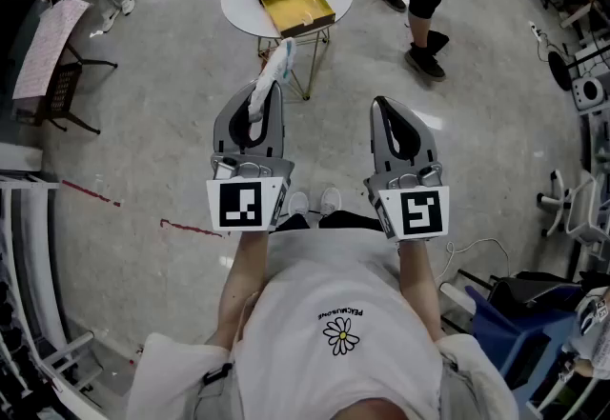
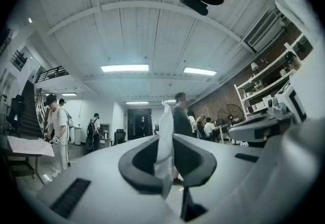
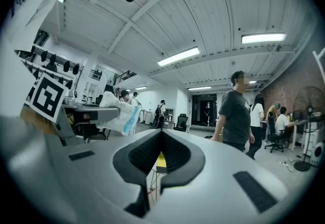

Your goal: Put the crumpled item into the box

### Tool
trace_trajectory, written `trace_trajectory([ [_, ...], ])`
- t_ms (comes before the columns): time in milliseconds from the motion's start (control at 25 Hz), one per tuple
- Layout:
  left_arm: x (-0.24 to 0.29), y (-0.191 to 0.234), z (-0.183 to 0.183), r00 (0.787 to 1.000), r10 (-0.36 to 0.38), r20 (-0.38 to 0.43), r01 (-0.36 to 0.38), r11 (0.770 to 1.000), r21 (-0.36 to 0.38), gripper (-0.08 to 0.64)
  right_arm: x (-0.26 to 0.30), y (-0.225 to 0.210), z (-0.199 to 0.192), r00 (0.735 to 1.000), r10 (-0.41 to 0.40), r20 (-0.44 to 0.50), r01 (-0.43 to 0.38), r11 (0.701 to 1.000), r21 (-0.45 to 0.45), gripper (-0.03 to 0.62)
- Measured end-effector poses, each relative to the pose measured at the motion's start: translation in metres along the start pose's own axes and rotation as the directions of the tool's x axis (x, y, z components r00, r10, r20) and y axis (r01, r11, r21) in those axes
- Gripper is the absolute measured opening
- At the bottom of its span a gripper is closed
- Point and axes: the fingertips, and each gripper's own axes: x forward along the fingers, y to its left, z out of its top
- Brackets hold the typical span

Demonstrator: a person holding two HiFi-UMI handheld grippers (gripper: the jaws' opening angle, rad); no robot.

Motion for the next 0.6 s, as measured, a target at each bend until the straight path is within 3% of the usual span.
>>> trace_trajectory([
  [280,-0.005,0.003,-0.001,0.999,0.016,0.041,-0.016,1.0,0.01,0.037,-0.001,0.0,-0.006,1.0,0.022,-0.013,-0.021,0.999,0.043,0.002],
  [600,0.008,-0.003,-0.012,0.999,0.023,0.025,-0.022,1.0,-0.005,0.037,0.008,-0.011,-0.034,0.996,0.067,-0.063,-0.057,0.986,0.156,0.002],
])
